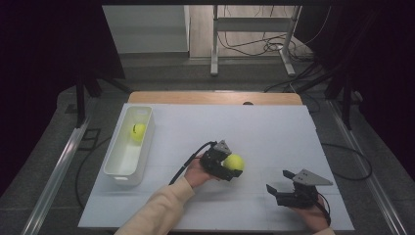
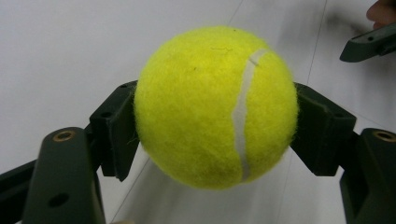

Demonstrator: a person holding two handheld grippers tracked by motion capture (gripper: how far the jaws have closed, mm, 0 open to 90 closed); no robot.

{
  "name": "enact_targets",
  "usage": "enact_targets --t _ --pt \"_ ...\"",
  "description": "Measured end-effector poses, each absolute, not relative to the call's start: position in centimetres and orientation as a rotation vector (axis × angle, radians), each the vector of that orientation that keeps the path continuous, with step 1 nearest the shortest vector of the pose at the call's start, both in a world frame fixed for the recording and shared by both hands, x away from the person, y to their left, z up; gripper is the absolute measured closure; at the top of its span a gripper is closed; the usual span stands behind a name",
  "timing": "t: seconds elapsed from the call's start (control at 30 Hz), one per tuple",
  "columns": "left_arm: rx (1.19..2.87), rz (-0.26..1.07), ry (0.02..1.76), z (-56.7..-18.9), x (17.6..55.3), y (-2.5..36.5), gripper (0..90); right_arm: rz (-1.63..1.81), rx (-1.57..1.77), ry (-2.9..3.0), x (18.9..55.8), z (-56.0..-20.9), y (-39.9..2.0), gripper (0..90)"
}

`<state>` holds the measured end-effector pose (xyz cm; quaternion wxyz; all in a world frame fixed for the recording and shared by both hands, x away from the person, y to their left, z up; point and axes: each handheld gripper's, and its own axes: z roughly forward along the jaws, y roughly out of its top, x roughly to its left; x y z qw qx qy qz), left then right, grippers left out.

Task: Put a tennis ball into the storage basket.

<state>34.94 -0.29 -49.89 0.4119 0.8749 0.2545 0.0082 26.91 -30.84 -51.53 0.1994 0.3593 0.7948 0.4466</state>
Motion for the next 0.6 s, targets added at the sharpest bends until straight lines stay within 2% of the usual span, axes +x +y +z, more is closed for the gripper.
enact_targets --t 0.6 --pt "2.154 0.046 0.660 -48.3 34.7 1.4 26.3 1.247 1.001 2.221 26.9 -51.5 -30.8 15.5"
